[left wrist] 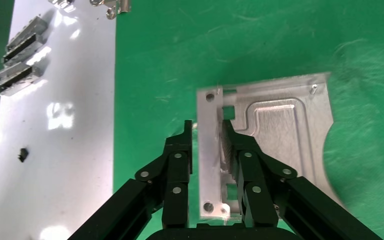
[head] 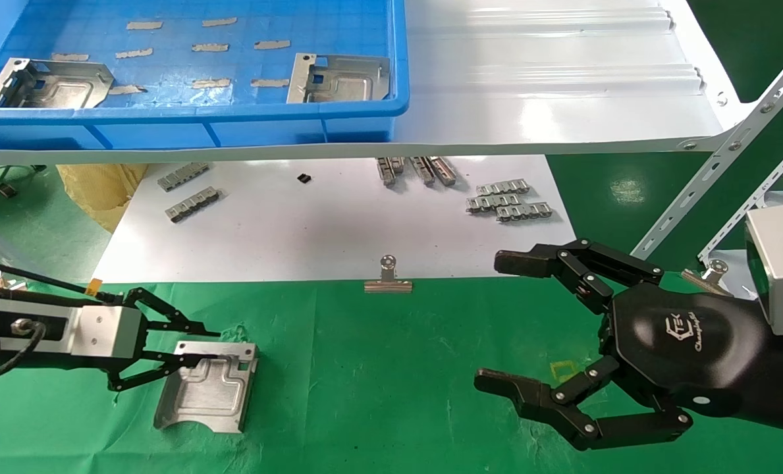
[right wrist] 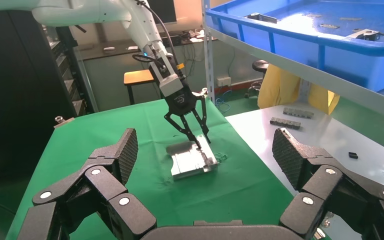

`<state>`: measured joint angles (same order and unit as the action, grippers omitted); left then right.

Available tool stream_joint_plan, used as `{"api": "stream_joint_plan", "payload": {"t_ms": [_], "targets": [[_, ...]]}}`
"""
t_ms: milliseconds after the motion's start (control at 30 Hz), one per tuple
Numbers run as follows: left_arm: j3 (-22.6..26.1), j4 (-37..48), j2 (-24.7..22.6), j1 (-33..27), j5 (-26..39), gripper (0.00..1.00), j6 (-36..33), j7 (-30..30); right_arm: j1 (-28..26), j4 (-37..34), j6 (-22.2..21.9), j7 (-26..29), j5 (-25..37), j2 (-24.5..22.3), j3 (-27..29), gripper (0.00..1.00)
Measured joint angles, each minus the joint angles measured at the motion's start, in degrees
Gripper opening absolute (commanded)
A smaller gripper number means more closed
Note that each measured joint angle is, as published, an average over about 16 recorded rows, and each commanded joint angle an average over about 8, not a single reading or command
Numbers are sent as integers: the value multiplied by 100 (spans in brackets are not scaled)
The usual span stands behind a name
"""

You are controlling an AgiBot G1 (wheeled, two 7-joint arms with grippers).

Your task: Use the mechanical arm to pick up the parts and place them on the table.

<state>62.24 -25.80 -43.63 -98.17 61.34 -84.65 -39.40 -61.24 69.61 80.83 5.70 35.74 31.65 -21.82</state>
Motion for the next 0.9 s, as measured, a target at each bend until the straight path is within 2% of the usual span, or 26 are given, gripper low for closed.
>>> {"api": "stream_joint_plan", "payload": {"t_ms": [200, 600, 900], "targets": [[-57, 63, 45, 31, -271, 100, -248, 190, 0, 0, 0, 0, 0, 0, 0, 100], [-217, 5, 393, 404, -1460, 100, -691, 1021, 1, -1, -2, 0, 0, -1, 0, 100], [-333, -133, 491, 579, -1700, 100, -683, 1229, 1, -1, -2, 0, 0, -1, 0, 100]]}}
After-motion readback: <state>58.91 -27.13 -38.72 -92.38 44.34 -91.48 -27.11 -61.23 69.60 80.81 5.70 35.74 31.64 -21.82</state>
